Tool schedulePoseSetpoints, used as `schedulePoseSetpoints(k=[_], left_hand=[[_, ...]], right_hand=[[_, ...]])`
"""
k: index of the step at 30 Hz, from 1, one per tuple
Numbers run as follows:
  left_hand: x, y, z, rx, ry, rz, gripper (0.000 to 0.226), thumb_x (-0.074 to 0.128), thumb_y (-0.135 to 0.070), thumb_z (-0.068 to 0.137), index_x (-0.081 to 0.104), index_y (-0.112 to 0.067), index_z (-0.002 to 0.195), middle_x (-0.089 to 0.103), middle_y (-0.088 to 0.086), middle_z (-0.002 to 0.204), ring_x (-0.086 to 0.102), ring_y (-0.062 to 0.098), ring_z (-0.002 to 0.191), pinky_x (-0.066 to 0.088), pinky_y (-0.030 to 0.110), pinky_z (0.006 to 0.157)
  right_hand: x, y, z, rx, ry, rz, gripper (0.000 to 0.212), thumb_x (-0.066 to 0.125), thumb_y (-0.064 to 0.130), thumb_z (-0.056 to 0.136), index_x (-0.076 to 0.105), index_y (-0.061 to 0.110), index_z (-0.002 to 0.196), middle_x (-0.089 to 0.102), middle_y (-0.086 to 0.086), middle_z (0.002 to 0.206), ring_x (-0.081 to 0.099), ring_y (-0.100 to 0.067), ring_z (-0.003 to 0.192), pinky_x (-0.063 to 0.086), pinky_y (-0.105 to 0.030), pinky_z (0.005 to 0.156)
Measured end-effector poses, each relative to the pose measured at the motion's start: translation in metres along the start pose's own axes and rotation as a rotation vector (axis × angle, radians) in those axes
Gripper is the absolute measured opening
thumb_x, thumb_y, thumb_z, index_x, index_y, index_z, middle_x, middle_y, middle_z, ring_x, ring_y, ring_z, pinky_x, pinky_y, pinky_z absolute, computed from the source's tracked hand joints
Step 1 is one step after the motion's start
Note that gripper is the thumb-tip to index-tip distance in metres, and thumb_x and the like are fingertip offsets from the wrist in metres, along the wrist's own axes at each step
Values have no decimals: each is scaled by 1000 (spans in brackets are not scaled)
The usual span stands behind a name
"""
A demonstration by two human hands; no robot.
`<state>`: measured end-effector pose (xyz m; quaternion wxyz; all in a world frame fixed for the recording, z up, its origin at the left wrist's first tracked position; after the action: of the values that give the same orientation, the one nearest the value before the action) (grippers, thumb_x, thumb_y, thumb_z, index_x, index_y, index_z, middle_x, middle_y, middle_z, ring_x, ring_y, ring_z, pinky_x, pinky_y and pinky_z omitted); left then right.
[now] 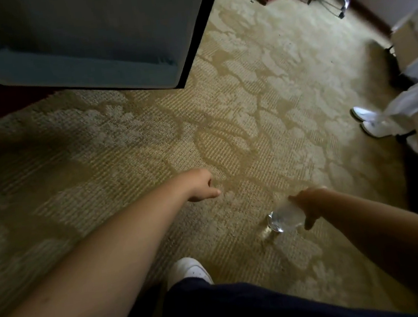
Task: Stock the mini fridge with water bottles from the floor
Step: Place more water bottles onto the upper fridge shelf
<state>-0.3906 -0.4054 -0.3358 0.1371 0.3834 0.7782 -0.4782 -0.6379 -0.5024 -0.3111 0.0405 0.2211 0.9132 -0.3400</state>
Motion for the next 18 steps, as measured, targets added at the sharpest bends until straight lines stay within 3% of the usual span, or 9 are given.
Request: schedulePoseSetpoints(k=[5,11,13,16,18], left_hand=[[-1,19,-2,-36,60,35,46,52,-40,92,58,-3,119,63,13,119,60,27,107,47,33,86],[-27,58,-21,-109,25,14,50,60,-41,87,58,-5,121,62,11,121,60,27,109,49,38,96],[-41,76,-35,-132,16,35,51,65,-40,84,57,-5,120,62,11,121,60,27,108,50,37,94],[-67,106,-67,-193,5,54,60,69,-39,80,52,-8,128,57,8,128,57,25,113,48,34,95],[-83,124,-95,-233,-32,29,64,70,-39,79,47,-10,132,53,6,132,53,23,118,45,32,96]], right_hand=[[-45,28,2,-78,-62,-80,61,67,36,83,46,11,135,59,-6,126,59,-21,114,47,-31,96],[-134,93,-16,-263,-142,-95,58,69,37,80,54,10,128,62,-7,124,60,-24,112,47,-31,93],[-164,114,-30,-348,-173,-83,57,67,38,83,53,10,130,61,-8,126,62,-23,105,48,-24,82],[-206,145,-53,-502,-237,12,62,66,38,84,48,11,137,58,-9,129,59,-11,69,44,-11,51],[-230,165,-71,-620,-309,78,62,67,38,83,46,15,137,57,-7,130,56,-10,64,47,-15,51]])
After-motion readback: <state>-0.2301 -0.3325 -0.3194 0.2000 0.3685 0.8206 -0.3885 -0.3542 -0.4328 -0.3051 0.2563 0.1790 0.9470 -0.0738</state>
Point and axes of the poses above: each hand's wrist, its own z-axis towards the middle knuckle, its own x-axis out of the palm, y = z × x, the point moved 4 cm from there along z, towards the middle knuckle
